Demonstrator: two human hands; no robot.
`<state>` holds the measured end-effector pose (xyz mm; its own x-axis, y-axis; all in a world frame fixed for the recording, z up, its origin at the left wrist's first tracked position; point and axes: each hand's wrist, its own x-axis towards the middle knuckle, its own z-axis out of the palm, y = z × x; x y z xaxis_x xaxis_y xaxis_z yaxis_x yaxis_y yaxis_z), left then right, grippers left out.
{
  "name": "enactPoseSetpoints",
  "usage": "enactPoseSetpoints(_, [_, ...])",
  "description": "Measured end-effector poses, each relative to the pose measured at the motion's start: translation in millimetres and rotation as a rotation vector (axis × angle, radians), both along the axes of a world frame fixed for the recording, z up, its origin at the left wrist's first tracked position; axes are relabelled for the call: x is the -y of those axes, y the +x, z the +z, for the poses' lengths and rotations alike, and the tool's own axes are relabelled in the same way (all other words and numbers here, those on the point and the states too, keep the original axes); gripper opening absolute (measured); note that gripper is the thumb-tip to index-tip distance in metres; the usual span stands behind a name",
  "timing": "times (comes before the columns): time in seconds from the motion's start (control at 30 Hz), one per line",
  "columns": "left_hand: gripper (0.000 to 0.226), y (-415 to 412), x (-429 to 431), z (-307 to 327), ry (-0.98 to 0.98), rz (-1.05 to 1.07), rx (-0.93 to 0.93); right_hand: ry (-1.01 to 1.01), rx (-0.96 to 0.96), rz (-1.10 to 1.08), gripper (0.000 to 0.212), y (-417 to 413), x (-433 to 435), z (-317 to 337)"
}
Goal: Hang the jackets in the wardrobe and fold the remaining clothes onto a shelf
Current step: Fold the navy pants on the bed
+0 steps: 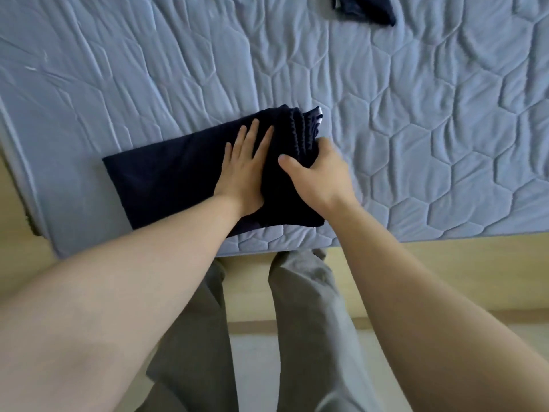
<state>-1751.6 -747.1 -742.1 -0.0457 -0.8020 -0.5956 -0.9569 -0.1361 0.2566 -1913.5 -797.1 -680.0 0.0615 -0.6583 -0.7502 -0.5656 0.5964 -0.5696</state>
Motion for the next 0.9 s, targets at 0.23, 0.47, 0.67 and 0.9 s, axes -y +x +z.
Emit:
enactPoseSetpoints(0.23, [0.037,89,-50,32,-0.173,0.858,-0.314,-0.221,-0.105,0.183,0.069,99,-46,61])
enactPoseSetpoints(0.47, [0.053,198,-104,49,0.352,1.639,-1.149,-0.316,-0.182,0.355,0.076,224,-110,63])
enactPoseSetpoints(0.67, [0.072,252,-128,48,0.308,1.716,-1.115,-0.281,-0.295,0.465,0.077,292,-142,17])
enactPoseSetpoints(0.9, [0.054,282,-128,31,0.257,1.648,-0.72,-0.287,-0.361,0.568,0.082,318,-159,-14])
